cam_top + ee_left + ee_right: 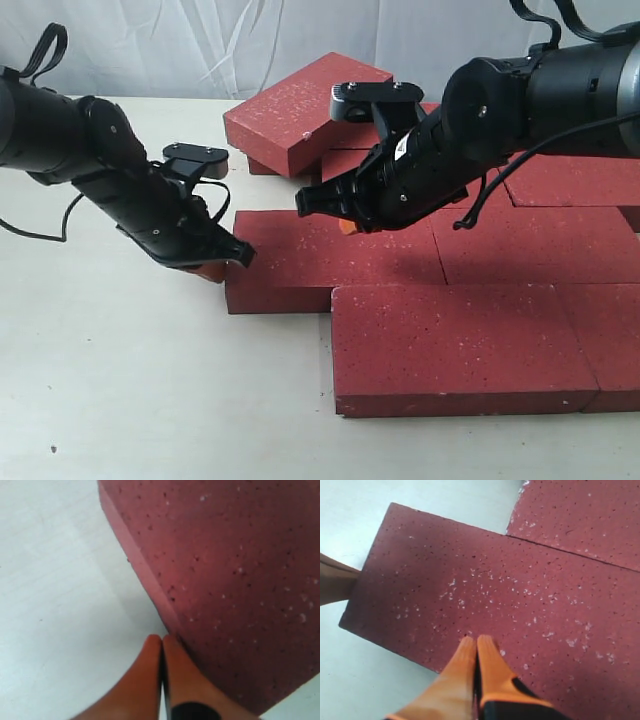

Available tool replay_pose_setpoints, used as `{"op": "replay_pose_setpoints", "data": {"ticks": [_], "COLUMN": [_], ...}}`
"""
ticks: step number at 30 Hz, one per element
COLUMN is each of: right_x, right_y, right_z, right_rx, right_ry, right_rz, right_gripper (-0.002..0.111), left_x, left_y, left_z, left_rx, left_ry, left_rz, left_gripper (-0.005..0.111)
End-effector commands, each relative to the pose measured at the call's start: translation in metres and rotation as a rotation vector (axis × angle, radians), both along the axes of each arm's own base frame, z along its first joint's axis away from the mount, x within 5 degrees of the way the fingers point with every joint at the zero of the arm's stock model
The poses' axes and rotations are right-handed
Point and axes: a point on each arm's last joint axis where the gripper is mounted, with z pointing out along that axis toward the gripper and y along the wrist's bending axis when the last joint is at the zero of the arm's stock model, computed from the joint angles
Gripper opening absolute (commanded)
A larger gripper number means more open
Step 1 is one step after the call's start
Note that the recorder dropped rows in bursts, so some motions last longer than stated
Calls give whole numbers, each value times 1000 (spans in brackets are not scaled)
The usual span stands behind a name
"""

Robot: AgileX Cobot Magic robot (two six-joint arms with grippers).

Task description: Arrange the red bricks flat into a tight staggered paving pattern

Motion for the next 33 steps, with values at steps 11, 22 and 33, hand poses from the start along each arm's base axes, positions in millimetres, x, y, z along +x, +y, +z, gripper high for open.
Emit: {"op": "replay_pose_setpoints", "data": {"ticks": [11,22,33], "right_x": [27,64,119], "right_y": [-41,-90,-85], "right_z": [2,23,69], "right_rx": [8,5,24], "right_ry": [-18,-135,-249], "right_rz": [-137,-244,-218], "right_gripper": [-1,-1,-1], "left_x": [14,33,54], "left_y": [39,35,31], "left_z": [4,57,94], "left_rx": [-13,-84,-107], "left_ry": [47,-111,-193], "left_rz": [173,205,239], "left_gripper": [0,0,0]}}
